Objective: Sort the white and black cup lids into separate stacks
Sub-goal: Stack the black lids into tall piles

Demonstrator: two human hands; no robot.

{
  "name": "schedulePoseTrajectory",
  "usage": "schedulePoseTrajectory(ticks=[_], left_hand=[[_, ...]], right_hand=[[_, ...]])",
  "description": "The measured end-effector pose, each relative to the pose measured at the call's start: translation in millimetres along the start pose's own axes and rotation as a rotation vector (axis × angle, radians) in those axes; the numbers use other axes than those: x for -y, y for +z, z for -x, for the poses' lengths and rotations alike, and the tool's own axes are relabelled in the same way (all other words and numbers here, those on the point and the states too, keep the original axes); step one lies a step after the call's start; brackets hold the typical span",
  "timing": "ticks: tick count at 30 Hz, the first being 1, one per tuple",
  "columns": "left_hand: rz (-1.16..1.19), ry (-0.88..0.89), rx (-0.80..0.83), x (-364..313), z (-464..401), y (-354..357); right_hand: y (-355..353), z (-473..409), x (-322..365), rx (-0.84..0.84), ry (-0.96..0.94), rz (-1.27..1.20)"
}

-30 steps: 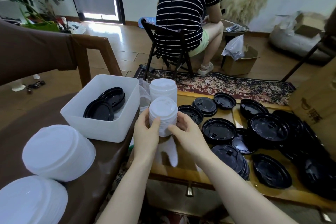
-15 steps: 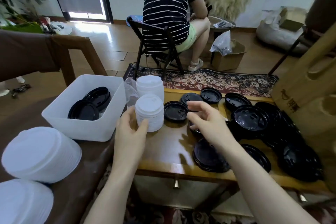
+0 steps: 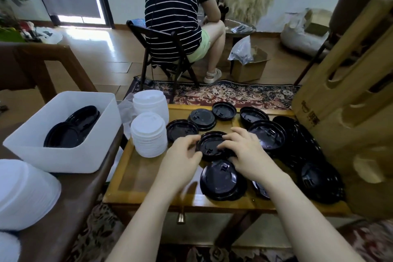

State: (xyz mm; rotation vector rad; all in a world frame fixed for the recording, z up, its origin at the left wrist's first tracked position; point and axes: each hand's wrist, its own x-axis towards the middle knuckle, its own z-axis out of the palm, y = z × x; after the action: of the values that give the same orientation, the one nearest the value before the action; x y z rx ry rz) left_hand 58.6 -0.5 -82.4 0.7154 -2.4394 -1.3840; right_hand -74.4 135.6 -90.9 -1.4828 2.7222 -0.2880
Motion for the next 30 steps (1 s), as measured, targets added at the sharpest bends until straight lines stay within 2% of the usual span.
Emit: schedulePoseTrajectory(ticks=[3, 6, 8, 10, 13, 17, 22, 25, 27, 30], left_hand=[[-0.041, 0.001, 0.021, 11, -6, 4], [-0.032, 0.016, 0.005, 15, -14, 4], [-0.016, 0.017, -0.018, 16, -19, 3], [0.043, 0.017, -0.048, 15, -23, 4], [0.149, 0.028, -0.086, 9, -26, 6], [0.346, -0.012, -0.051, 3, -23, 10], [0.77, -0.196, 0.169, 2, -18, 12], [0.904, -0.207, 0.194, 4, -18, 11], [0.869, -0.18, 0.124, 5, -20, 10], [0.584, -0.036, -0.069, 5, -19, 12]], right_hand=[[3, -7, -2, -0.073, 0.005, 0.004], [5, -9, -6, -0.246, -0.009, -0.079], [3, -8, -6, -0.37, 0.031, -0.24], [-5, -5, -5, -0.409, 0.128, -0.512], [-13, 0, 1, -0.4, 0.219, -0.91], [-11, 5, 8, -0.312, 0.217, -0.868], [-6, 8, 26, -0.246, 0.156, -0.824], [-10, 11, 38, -0.167, 0.109, -0.952], [-13, 13, 42, -0.092, 0.083, -1.061], [-13, 13, 42, -0.102, 0.083, -1.172]])
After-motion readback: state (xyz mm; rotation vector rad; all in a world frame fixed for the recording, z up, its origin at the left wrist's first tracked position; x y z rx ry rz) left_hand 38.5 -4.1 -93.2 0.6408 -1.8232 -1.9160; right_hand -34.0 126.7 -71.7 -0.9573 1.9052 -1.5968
